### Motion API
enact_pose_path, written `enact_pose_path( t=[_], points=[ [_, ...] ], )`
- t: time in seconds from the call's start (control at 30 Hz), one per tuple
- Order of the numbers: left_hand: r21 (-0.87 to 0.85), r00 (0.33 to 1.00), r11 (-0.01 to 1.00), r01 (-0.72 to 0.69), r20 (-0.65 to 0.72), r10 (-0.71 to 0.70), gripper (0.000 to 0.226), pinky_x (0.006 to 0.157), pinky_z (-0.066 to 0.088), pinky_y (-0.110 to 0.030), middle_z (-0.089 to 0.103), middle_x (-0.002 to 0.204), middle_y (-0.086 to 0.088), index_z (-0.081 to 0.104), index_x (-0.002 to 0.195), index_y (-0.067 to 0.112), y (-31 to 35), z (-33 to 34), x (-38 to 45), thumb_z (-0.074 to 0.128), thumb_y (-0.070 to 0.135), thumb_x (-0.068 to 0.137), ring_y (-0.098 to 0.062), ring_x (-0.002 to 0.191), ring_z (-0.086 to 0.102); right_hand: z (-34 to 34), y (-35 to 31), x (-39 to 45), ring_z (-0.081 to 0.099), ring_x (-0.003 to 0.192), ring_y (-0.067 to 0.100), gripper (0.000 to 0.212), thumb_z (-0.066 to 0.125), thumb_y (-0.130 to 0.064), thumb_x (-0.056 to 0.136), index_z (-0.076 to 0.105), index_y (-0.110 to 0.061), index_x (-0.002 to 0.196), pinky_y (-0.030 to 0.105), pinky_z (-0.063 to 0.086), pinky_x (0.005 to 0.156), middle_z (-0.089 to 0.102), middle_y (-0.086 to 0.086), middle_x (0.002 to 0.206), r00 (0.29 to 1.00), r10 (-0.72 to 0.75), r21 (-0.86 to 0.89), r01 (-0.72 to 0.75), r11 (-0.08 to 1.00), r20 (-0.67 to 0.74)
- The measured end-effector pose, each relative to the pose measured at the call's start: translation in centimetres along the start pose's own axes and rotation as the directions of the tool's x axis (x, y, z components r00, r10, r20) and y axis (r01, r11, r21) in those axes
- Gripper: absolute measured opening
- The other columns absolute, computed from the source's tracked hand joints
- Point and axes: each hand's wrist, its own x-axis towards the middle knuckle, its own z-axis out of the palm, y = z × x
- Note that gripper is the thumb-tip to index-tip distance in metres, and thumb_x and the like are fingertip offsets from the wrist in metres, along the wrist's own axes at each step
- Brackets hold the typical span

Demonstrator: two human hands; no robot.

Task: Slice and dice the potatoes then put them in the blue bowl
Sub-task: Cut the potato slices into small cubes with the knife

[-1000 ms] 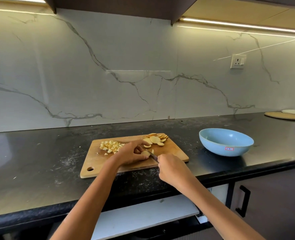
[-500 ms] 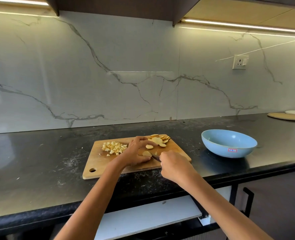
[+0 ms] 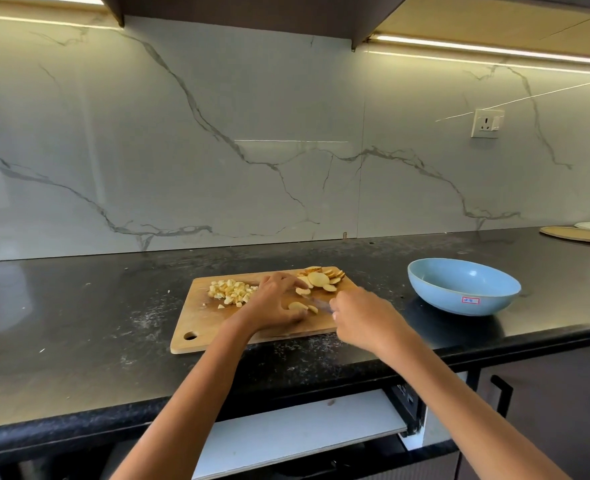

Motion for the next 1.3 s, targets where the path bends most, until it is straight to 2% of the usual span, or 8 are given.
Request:
enact_pose_path(
  t=[0.07, 0.23, 0.33, 0.43, 0.6, 0.77, 1.07, 1.3],
  points=[
    [0.020, 0.999, 0.999, 0.025, -0.033, -0.024, 0.054, 0.102, 0.036, -0.033, 0.045, 0.133, 0.001, 0.046, 0.127, 0.025, -0.3, -0.1, 0.0, 0.067, 0.041, 0.079, -0.016, 0.122, 0.038, -0.8, 0.4, 0.1, 0.049, 0.063, 0.016, 0.020, 0.044, -0.011, 0.094, 0.049, -0.010, 0.074, 0.026, 0.037, 0.055, 0.043, -0.002, 0.065, 0.999, 0.028, 0.036, -0.027, 0.999, -0.026],
    [-0.067, 0.999, 0.997, 0.044, -0.011, -0.045, 0.055, 0.069, 0.042, -0.009, 0.060, 0.101, 0.006, 0.049, 0.124, 0.019, -0.2, -0.4, -0.2, 0.072, 0.038, 0.078, -0.008, 0.088, 0.056, -0.7, 0.8, 0.4, 0.052, 0.068, 0.020, 0.015, 0.045, -0.011, 0.093, 0.052, -0.008, 0.080, 0.028, 0.038, 0.058, 0.042, -0.002, 0.064, 0.998, 0.069, 0.064, -0.068, 0.996, -0.012],
    [-0.122, 0.999, 0.992, 0.030, -0.019, -0.033, 0.054, 0.076, 0.050, -0.016, 0.061, 0.099, 0.005, 0.051, 0.122, 0.018, 0.0, -0.3, -0.2, 0.074, 0.035, 0.076, -0.010, 0.089, 0.059, 0.2, 0.8, 0.2, 0.048, 0.066, 0.019, 0.028, 0.045, -0.012, 0.093, 0.042, -0.011, 0.066, 0.030, 0.036, 0.061, 0.041, -0.002, 0.065, 0.995, 0.094, 0.064, -0.096, 0.993, 0.023],
    [-0.140, 1.000, 0.990, 0.031, -0.001, -0.031, 0.056, 0.086, 0.052, -0.026, 0.062, 0.100, 0.004, 0.051, 0.122, 0.019, 0.1, -0.2, -0.2, 0.074, 0.037, 0.075, -0.012, 0.091, 0.060, 0.5, 0.7, 0.2, 0.047, 0.066, 0.017, 0.021, 0.045, -0.013, 0.094, 0.046, -0.011, 0.073, 0.029, 0.035, 0.060, 0.040, -0.003, 0.066, 0.995, 0.102, 0.087, -0.101, 0.991, -0.003],
    [-0.160, 0.999, 0.986, 0.042, -0.015, -0.045, 0.058, 0.076, 0.049, -0.015, 0.061, 0.097, 0.006, 0.051, 0.123, 0.019, 0.2, -0.2, -0.3, 0.075, 0.038, 0.074, -0.007, 0.086, 0.058, 1.1, 0.4, 0.4, 0.047, 0.063, 0.018, 0.032, 0.044, -0.011, 0.094, 0.037, -0.015, 0.062, 0.024, 0.029, 0.046, 0.042, -0.002, 0.064, 0.996, 0.077, 0.092, -0.072, 0.993, -0.054],
    [-0.168, 0.998, 0.985, 0.036, -0.045, -0.045, 0.064, 0.084, 0.051, -0.023, 0.065, 0.095, 0.006, 0.050, 0.125, 0.016, 0.1, 0.0, -0.4, 0.077, 0.038, 0.071, -0.010, 0.089, 0.061, 2.0, 0.1, 0.7, 0.050, 0.071, 0.018, 0.013, 0.044, -0.012, 0.094, 0.053, -0.011, 0.084, 0.023, 0.035, 0.051, 0.042, -0.002, 0.069, 0.998, 0.025, 0.097, -0.020, 0.995, -0.051],
    [-0.166, 0.995, 0.985, 0.054, -0.075, -0.067, 0.074, 0.083, 0.051, -0.026, 0.070, 0.093, 0.002, 0.047, 0.128, 0.015, -0.1, 0.0, -0.3, 0.080, 0.039, 0.067, -0.011, 0.086, 0.063, 2.4, -0.4, 0.9, 0.049, 0.073, 0.019, 0.017, 0.044, -0.011, 0.094, 0.061, -0.008, 0.097, 0.023, 0.028, 0.047, 0.039, -0.003, 0.065, 0.998, -0.007, 0.043, 0.010, 0.999, -0.070],
    [-0.160, 0.993, 0.985, 0.060, -0.087, -0.074, 0.070, 0.077, 0.050, -0.023, 0.066, 0.087, 0.006, 0.048, 0.127, 0.015, 0.1, -0.1, -0.4, 0.079, 0.036, 0.068, -0.003, 0.072, 0.057, 2.8, -2.2, 0.3, 0.058, 0.083, 0.021, 0.021, 0.044, -0.004, 0.095, 0.058, -0.008, 0.110, 0.026, 0.035, 0.061, 0.062, 0.008, 0.103, 0.992, -0.079, -0.147, 0.064, 0.987, -0.099]
  ],
)
